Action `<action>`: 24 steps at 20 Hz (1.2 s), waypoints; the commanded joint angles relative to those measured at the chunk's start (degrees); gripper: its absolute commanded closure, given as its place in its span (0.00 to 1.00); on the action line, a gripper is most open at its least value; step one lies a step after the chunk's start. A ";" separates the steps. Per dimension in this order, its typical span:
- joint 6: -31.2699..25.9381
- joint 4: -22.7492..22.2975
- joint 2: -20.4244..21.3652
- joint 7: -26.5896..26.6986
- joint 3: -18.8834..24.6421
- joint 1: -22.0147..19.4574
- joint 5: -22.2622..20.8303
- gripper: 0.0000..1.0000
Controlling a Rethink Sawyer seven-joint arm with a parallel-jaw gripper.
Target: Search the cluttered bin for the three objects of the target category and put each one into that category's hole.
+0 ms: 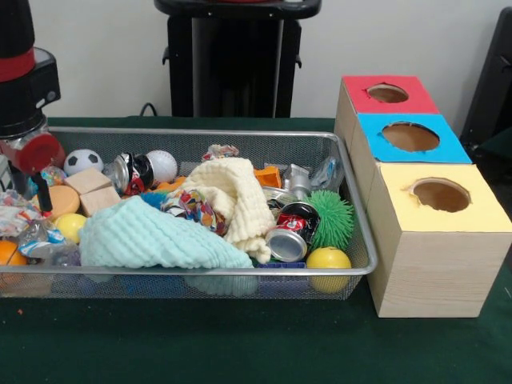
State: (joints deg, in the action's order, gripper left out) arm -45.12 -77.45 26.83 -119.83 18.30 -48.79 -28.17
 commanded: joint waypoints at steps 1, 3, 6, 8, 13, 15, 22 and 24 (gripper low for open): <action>-7.85 4.98 -4.67 21.16 4.66 -0.03 -4.25 0.00; -7.28 6.63 -6.45 21.30 4.57 0.32 -4.57 0.00; -7.22 8.69 -9.27 20.67 4.14 0.65 -4.15 0.00; -7.00 9.51 -10.35 20.25 3.82 1.04 -4.10 0.00; -5.25 9.35 -11.90 16.73 3.18 2.35 -3.95 0.00; -3.68 8.58 -12.12 14.44 2.75 3.09 -3.99 0.00; -1.97 8.14 -13.27 8.56 1.35 5.73 -2.96 0.00; -1.24 7.76 -13.41 6.87 0.87 6.40 -2.62 0.00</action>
State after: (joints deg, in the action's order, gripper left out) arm -51.20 -68.39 22.04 -116.58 17.11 -46.00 -28.18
